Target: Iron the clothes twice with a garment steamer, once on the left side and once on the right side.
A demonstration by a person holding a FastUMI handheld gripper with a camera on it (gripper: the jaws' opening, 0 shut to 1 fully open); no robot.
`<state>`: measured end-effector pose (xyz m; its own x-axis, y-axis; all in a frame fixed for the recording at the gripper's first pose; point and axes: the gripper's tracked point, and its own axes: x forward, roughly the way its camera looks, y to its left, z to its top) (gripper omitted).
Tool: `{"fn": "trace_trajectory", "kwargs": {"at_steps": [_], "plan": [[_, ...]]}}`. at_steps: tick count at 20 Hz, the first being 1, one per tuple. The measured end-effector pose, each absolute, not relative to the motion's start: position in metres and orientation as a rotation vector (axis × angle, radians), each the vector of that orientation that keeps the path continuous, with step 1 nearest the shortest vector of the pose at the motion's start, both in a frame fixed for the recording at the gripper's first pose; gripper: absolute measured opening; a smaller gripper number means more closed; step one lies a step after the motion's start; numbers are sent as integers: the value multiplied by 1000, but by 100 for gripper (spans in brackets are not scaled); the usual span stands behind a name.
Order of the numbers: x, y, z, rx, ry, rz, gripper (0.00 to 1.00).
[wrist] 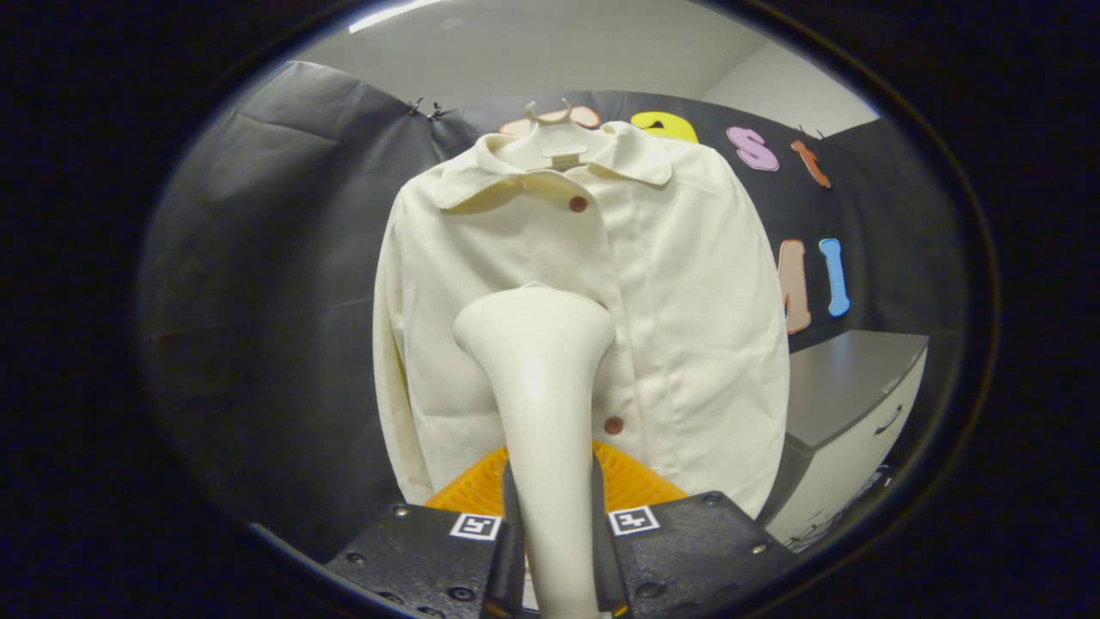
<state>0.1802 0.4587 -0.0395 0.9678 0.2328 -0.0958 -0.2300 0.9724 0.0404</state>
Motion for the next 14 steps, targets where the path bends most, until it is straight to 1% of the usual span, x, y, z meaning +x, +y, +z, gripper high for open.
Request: {"fn": "trace_trajectory", "kwargs": {"at_steps": [6, 8, 14], "plan": [[177, 450, -124, -99, 204, 213, 32], [174, 452, -146, -131, 240, 226, 32], [171, 442, -193, -157, 330, 234, 32]]}}
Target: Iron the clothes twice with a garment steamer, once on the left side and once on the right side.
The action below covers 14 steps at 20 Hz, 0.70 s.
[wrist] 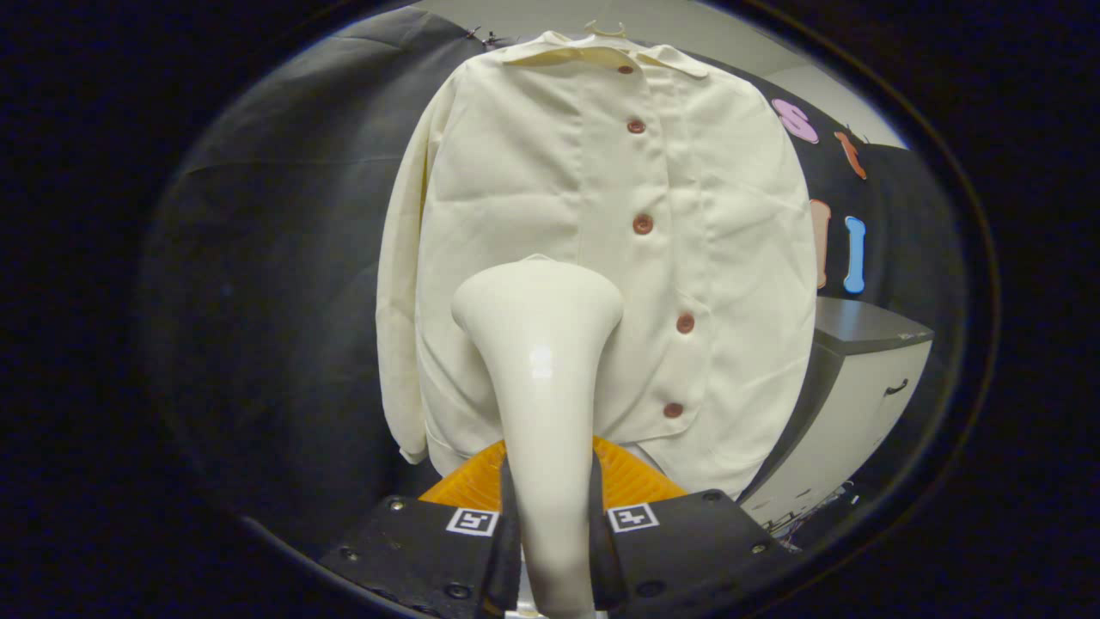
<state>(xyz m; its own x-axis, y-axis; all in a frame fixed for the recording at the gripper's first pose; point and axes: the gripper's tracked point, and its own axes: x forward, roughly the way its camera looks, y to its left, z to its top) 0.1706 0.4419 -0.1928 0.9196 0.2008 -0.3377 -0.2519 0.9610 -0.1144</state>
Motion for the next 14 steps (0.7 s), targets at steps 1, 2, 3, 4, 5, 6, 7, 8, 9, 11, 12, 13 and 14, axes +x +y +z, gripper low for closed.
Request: {"fn": "trace_trajectory", "kwargs": {"at_steps": [1, 2, 3, 4, 5, 6, 7, 8, 9, 11, 12, 13, 14], "plan": [[172, 441, -200, -164, 341, 232, 32], [172, 438, -209, -178, 363, 231, 32], [172, 436, -218, -187, 380, 232, 32], [171, 435, -227, -198, 401, 240, 32], [168, 435, -236, -204, 419, 250, 32], [165, 434, -244, -212, 436, 260, 32], [166, 433, -251, -220, 452, 264, 32], [165, 432, -257, -226, 468, 266, 32], [164, 432, -264, -229, 481, 264, 32], [162, 431, -274, -239, 509, 263, 32], [161, 430, -279, -244, 524, 263, 32], [159, 429, -285, -249, 537, 264, 32], [159, 429, -290, -252, 551, 265, 32]]}}
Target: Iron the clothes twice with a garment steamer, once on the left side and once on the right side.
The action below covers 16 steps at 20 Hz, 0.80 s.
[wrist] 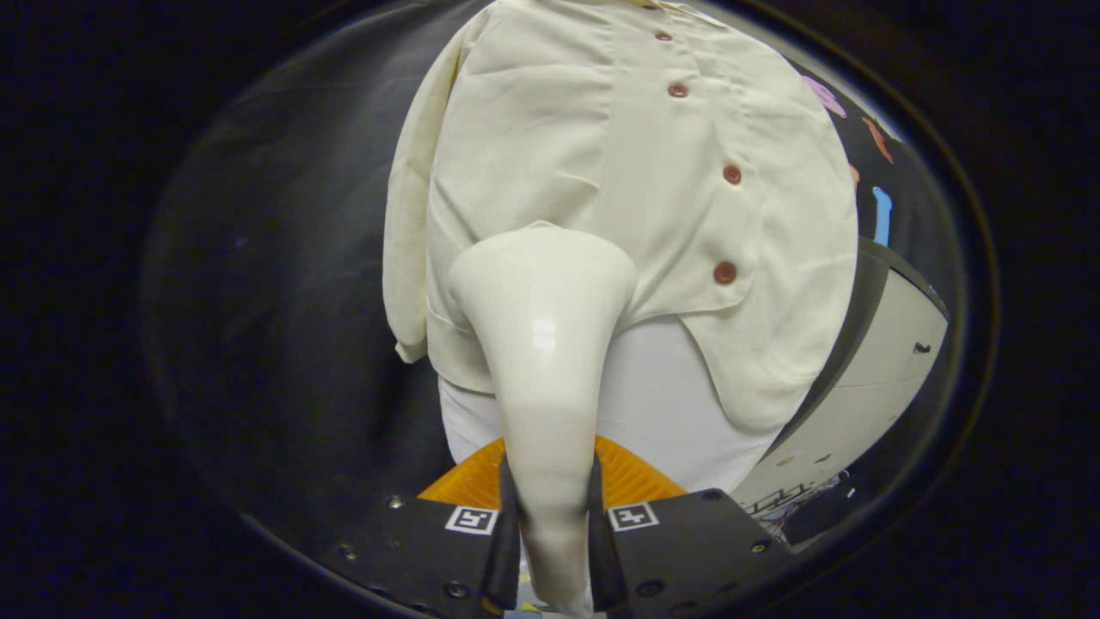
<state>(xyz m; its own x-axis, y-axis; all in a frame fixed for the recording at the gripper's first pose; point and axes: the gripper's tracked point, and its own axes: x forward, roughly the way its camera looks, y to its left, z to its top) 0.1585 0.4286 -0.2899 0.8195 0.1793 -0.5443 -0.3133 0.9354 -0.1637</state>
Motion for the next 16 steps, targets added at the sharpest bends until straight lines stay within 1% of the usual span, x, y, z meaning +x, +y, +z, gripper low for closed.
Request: {"fn": "trace_trajectory", "kwargs": {"at_steps": [6, 9, 16], "plan": [[149, 423, -323, -273, 642, 272, 32], [138, 419, -323, -259, 664, 289, 33], [110, 397, -239, -167, 578, 303, 33]]}}
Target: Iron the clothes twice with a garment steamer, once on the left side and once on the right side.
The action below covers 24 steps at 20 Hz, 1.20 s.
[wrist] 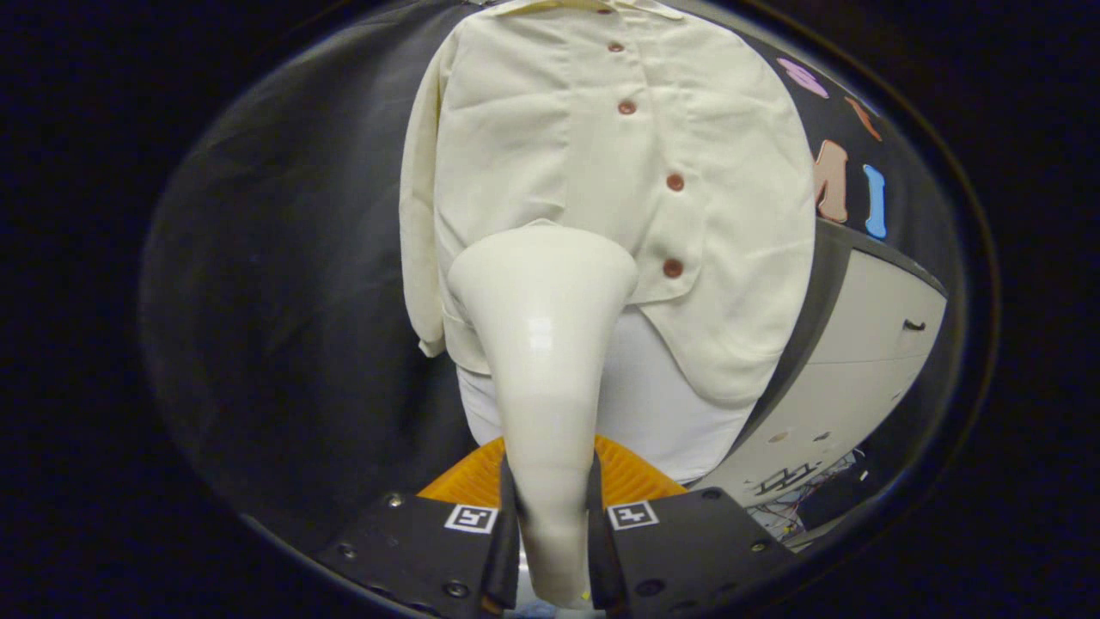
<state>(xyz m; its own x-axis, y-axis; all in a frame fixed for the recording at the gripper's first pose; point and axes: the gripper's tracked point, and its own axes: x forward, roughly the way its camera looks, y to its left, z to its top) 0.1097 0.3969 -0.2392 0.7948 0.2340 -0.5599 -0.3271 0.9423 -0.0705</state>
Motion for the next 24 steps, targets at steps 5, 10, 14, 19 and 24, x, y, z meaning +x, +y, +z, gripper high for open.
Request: {"fn": "trace_trajectory", "kwargs": {"at_steps": [5, 10, 14, 19, 24], "plan": [[106, 366, -151, -115, 464, 284, 32], [109, 338, -79, -121, 339, 251, 32], [116, 320, -25, -99, 244, 244, 32], [147, 315, 24, -70, 136, 248, 31], [184, 319, 56, -43, 110, 256, 32]]}}
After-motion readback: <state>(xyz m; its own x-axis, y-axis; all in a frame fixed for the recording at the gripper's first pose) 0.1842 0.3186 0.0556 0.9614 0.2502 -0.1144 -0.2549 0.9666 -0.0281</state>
